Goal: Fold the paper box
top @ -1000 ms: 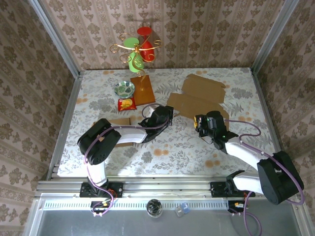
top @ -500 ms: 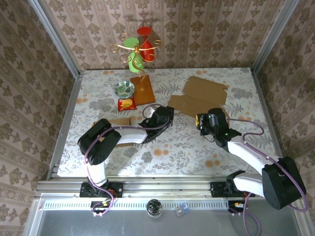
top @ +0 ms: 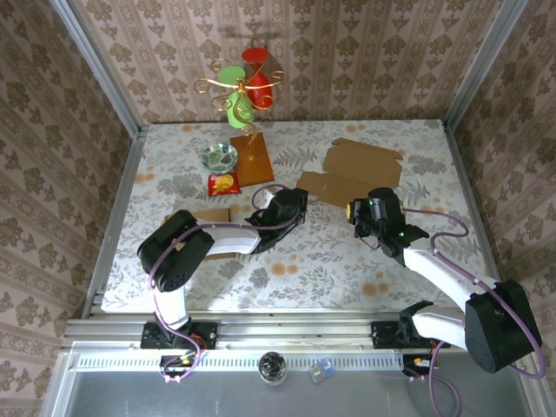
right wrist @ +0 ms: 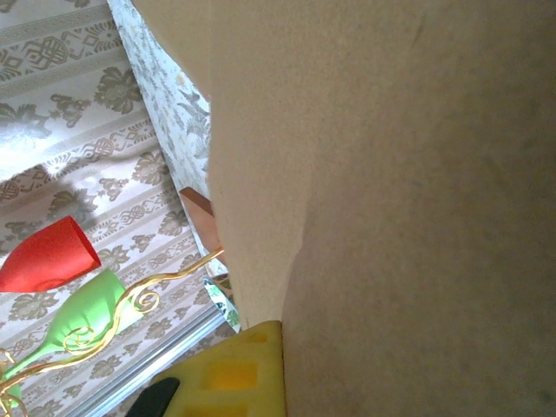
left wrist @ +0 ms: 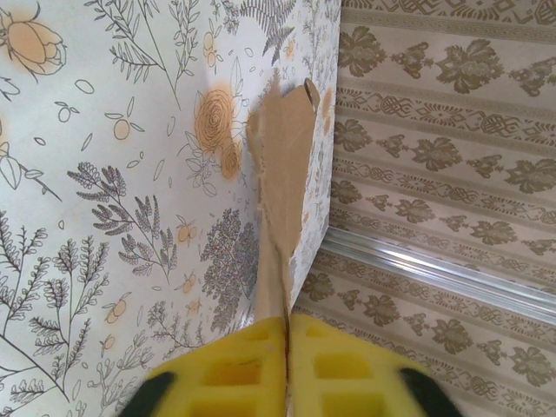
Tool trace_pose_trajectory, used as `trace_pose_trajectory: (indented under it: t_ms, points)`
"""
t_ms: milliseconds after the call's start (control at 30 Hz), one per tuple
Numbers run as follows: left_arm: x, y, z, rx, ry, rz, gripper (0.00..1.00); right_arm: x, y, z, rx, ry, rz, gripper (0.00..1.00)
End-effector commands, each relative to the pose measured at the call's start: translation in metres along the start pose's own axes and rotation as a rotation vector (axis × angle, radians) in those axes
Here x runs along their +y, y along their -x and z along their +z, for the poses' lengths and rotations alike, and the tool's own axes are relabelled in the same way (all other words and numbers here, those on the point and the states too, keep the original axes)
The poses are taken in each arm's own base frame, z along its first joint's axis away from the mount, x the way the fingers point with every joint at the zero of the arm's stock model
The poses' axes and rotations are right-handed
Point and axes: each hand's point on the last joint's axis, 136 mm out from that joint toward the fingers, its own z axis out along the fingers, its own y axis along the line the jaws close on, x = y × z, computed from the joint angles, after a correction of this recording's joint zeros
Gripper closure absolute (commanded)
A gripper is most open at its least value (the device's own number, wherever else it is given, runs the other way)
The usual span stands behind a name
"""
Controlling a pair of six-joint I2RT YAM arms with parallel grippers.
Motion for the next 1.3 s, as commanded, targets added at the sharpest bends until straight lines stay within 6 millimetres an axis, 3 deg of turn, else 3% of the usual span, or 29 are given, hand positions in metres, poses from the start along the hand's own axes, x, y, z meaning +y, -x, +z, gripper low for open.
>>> trace_pose_trajectory:
  t_ms: [0, 133, 300, 467, 633, 800, 933, 1067, 1167, 1267]
  points:
    - [-0.008, 0.000, -0.005, 0.005, -0.013, -0.025, 0.78, 0.018, 0.006, -0.006, -0.036, 0.019, -0.011, 1.00]
    - [-0.008, 0.000, -0.012, 0.022, -0.001, -0.011, 0.59, 0.031, 0.007, -0.010, -0.032, 0.027, -0.036, 1.00]
    - [-0.016, 0.001, -0.024, 0.065, 0.014, 0.050, 0.48, 0.058, 0.009, -0.020, -0.023, 0.029, -0.093, 1.00]
    - [-0.035, 0.015, -0.045, 0.087, 0.020, 0.201, 0.44, 0.101, 0.006, -0.037, 0.010, 0.058, -0.170, 1.00]
    - [-0.053, 0.032, -0.064, 0.126, 0.044, 0.441, 0.44, 0.151, -0.004, -0.070, 0.041, 0.105, -0.283, 1.00]
    - [-0.070, 0.046, -0.077, 0.154, 0.049, 0.652, 0.46, 0.184, -0.018, -0.106, 0.104, 0.134, -0.370, 1.00]
    - [-0.090, 0.054, -0.089, 0.159, 0.036, 0.829, 0.46, 0.191, -0.033, -0.139, 0.173, 0.113, -0.438, 1.00]
    - [-0.107, 0.046, -0.101, 0.209, -0.015, 1.014, 0.47, 0.185, -0.043, -0.166, 0.215, 0.058, -0.472, 1.00]
    - [-0.114, 0.031, -0.108, 0.286, -0.072, 1.159, 0.47, 0.176, -0.049, -0.164, 0.266, 0.005, -0.442, 1.00]
    - [-0.114, 0.004, -0.119, 0.393, -0.183, 1.339, 0.46, 0.171, -0.044, -0.140, 0.283, -0.049, -0.414, 1.00]
